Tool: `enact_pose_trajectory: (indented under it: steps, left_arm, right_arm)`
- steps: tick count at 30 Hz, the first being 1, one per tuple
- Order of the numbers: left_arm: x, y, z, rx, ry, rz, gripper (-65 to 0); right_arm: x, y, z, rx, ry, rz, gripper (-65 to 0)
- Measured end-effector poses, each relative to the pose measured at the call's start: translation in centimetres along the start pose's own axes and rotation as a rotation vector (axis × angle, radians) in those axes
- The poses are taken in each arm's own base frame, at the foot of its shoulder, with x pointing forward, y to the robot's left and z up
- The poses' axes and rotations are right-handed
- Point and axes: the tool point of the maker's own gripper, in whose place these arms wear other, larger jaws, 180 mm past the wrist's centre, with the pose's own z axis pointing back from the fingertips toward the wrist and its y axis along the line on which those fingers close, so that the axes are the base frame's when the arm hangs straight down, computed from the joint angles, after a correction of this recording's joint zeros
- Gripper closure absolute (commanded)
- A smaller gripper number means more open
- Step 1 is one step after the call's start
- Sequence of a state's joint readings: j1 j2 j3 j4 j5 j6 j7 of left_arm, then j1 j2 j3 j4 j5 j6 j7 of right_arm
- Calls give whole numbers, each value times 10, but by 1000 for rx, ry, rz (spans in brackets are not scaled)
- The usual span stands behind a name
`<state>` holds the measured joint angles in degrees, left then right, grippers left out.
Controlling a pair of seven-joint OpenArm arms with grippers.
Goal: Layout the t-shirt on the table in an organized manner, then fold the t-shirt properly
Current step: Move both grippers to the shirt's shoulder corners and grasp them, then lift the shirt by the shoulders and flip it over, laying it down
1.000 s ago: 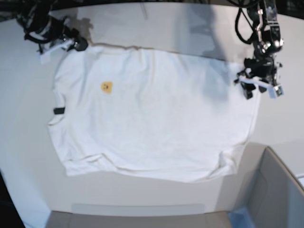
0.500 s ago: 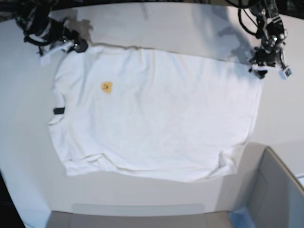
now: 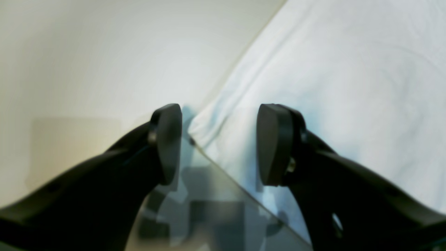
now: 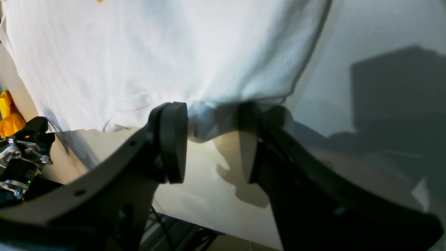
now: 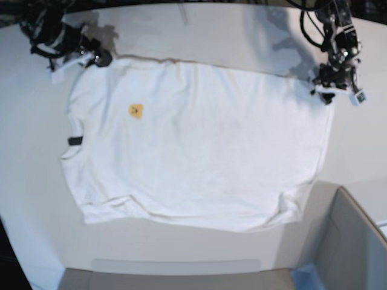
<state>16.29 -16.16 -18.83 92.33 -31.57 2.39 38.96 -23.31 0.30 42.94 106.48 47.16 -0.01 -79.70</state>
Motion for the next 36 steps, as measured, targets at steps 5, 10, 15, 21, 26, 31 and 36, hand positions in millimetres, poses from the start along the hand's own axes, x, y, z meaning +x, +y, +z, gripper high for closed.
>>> enact_pose_trajectory:
  steps: [5,10,15,21,26,31,36]
  left_arm:
    - [-5,-19,-3,-43,13,-26,-295]
    - [-13,-24,-5,-55,31,-36,-92]
    - [-13,-23,-19,-54,30,-5,0]
    - [-2,-34,-8,-77,25,-12,0]
    - [23,-60,11,-147,-81,-14,0]
    - [108,-88,51,-228,-421,-17,0]
    - [170,-108,80,-282,-682,32,0]
  right_arm:
    - [4,1,-1,-1,-3,6,-243]
    - [14,-1,-2,-22,-16,25,-140]
    - [20,0,-4,-18,-24,28,0]
    - [38,12,4,-6,-43,111,0]
    - [74,58,35,60,-215,268,0]
    - [130,90,68,116,-402,425,0]
    - [175,145,102,260,-588,535,0]
